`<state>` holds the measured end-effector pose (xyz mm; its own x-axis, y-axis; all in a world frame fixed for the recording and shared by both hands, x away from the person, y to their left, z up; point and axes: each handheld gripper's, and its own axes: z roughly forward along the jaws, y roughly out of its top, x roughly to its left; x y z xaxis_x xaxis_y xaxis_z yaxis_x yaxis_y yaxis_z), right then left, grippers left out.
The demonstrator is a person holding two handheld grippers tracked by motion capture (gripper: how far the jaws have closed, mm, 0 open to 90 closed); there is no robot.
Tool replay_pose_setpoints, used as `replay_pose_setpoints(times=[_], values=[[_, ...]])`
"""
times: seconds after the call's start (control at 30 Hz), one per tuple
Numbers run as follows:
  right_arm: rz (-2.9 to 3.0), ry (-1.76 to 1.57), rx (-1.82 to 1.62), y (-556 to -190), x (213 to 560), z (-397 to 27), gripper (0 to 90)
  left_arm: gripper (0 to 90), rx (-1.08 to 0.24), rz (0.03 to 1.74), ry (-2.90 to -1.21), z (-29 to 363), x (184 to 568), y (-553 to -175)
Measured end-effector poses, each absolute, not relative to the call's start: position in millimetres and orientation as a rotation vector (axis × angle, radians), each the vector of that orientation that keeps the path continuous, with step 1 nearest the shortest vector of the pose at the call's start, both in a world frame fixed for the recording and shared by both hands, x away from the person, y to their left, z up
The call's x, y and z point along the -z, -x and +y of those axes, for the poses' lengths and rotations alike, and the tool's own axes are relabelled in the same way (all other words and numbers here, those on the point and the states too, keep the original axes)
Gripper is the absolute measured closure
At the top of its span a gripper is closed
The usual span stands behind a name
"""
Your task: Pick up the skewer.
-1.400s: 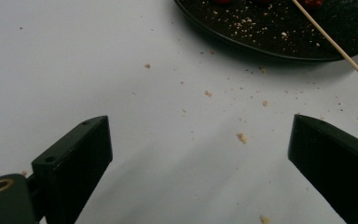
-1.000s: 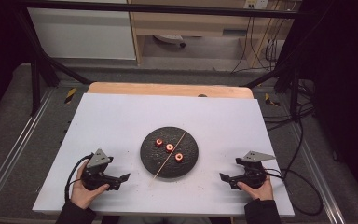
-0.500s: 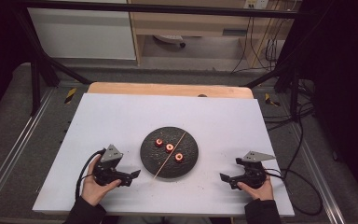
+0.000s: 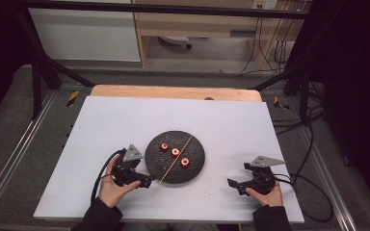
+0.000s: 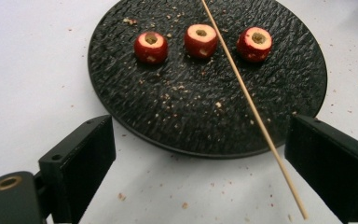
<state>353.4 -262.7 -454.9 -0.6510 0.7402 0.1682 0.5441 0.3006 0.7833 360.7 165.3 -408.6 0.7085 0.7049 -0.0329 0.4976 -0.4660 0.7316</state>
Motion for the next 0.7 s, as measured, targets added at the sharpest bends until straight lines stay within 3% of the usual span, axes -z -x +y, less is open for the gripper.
replay_pose_setpoints(times=[0.37, 0.7], values=[[2.347, -1.189, -1.269, -353, 456, -261, 0.8, 16.3, -0.335, 0.911, -2.212, 138, 406, -370], [2.349, -1.183, -1.267, -354, 456, -261, 0.8, 32.2, -0.316, 0.912, -2.286, 111, 409, -377]])
